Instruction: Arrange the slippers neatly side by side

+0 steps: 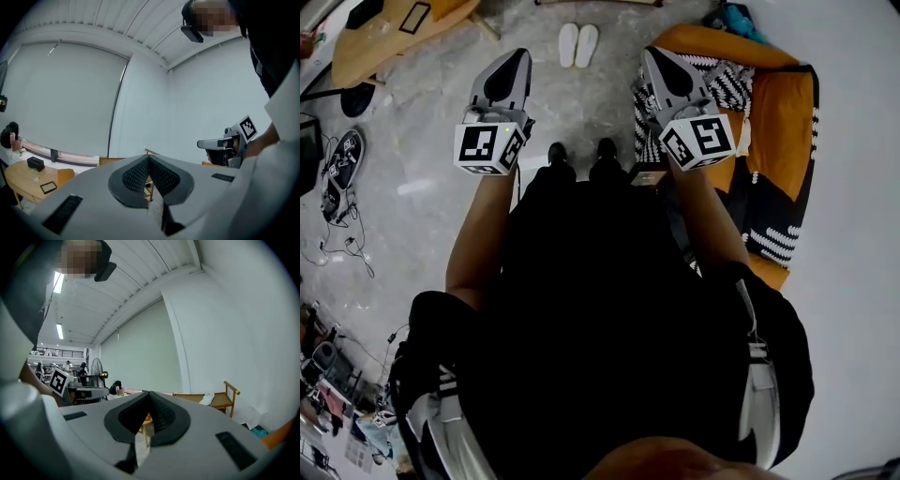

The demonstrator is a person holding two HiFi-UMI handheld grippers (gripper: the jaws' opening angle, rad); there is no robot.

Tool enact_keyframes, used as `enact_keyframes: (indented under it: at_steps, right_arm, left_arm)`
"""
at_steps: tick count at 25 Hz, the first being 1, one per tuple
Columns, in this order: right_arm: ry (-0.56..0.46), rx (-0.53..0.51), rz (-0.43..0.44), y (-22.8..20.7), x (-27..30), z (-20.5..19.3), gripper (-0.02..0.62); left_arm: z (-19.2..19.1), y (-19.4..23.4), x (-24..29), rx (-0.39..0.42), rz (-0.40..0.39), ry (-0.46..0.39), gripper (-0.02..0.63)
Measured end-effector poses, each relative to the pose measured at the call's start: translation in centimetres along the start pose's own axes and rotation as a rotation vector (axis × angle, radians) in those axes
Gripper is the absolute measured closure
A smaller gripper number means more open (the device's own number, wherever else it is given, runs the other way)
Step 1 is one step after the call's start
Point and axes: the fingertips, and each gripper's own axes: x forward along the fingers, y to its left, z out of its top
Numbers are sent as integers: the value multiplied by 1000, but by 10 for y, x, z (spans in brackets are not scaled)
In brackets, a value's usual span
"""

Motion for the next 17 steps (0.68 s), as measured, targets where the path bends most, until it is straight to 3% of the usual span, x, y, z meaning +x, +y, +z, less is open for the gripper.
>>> enact_keyframes:
  at_steps: [17]
  right_arm:
    - [25, -8, 30, 5, -19, -9, 565]
  left_arm:
    - [-6, -5, -18, -26, 131, 4, 591]
